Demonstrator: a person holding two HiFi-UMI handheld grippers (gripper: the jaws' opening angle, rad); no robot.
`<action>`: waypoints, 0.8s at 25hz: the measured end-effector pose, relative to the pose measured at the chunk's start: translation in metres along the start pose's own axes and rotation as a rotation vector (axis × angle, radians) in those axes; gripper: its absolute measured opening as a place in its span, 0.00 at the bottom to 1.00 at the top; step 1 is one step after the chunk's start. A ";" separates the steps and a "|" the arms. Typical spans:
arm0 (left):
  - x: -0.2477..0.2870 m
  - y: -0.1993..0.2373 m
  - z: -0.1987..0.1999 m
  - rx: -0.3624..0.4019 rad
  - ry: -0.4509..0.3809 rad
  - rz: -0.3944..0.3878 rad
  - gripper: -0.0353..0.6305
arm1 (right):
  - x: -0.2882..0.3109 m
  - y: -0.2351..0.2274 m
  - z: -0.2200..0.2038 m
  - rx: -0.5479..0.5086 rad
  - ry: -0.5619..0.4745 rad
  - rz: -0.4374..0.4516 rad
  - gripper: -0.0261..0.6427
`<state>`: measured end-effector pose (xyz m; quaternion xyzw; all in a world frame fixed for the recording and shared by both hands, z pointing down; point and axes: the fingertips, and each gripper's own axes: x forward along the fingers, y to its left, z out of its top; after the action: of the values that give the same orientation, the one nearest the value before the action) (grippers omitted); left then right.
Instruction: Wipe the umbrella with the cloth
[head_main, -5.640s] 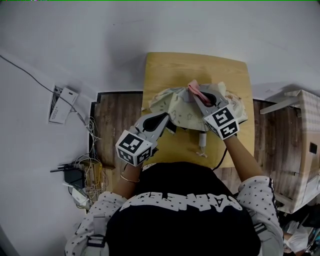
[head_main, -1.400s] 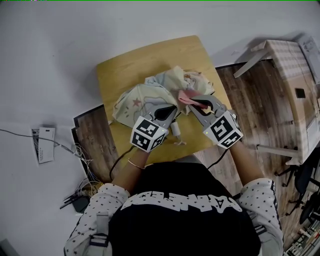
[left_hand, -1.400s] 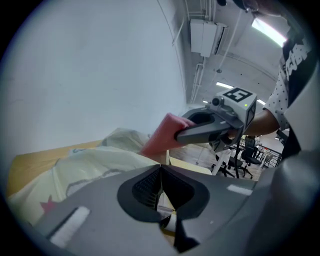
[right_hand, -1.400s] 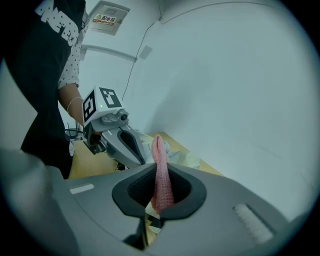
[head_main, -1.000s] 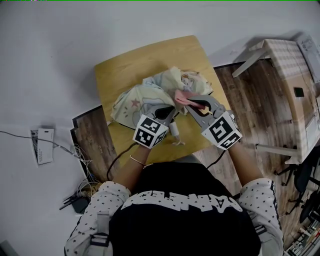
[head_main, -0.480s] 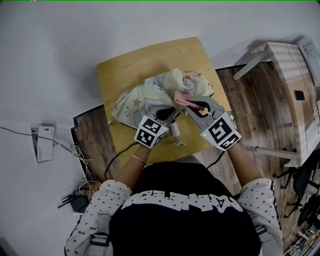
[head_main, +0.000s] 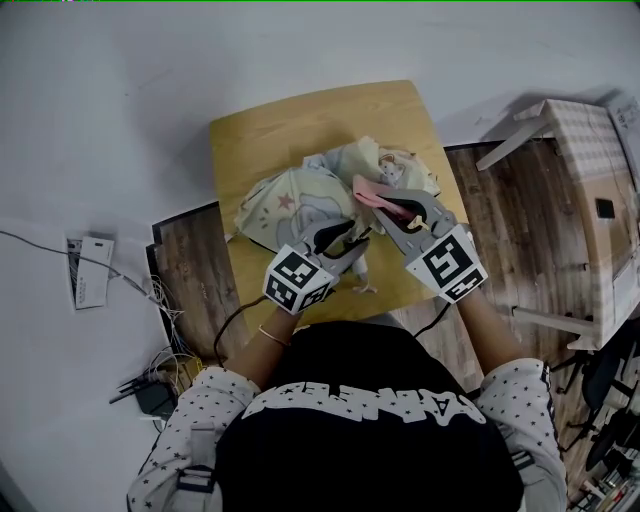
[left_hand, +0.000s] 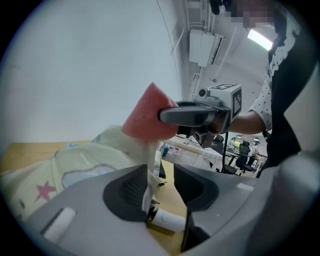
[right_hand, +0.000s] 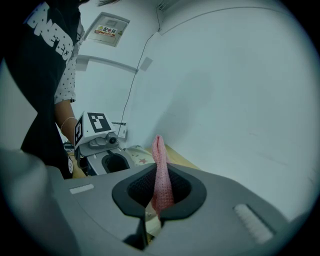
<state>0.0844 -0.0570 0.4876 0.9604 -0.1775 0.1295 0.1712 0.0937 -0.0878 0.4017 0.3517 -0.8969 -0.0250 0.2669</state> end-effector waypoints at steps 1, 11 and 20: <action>-0.005 -0.001 0.002 -0.007 -0.015 0.003 0.30 | 0.001 0.000 0.004 -0.004 -0.007 -0.003 0.09; -0.065 0.013 0.019 -0.043 -0.144 0.092 0.31 | 0.015 -0.001 0.042 -0.023 -0.085 -0.012 0.09; -0.161 0.103 -0.002 -0.019 -0.104 0.427 0.31 | 0.045 0.034 0.089 -0.023 -0.165 0.072 0.09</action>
<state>-0.1008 -0.0991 0.4691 0.9048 -0.3866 0.1114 0.1397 0.0011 -0.1037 0.3542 0.3126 -0.9276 -0.0547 0.1968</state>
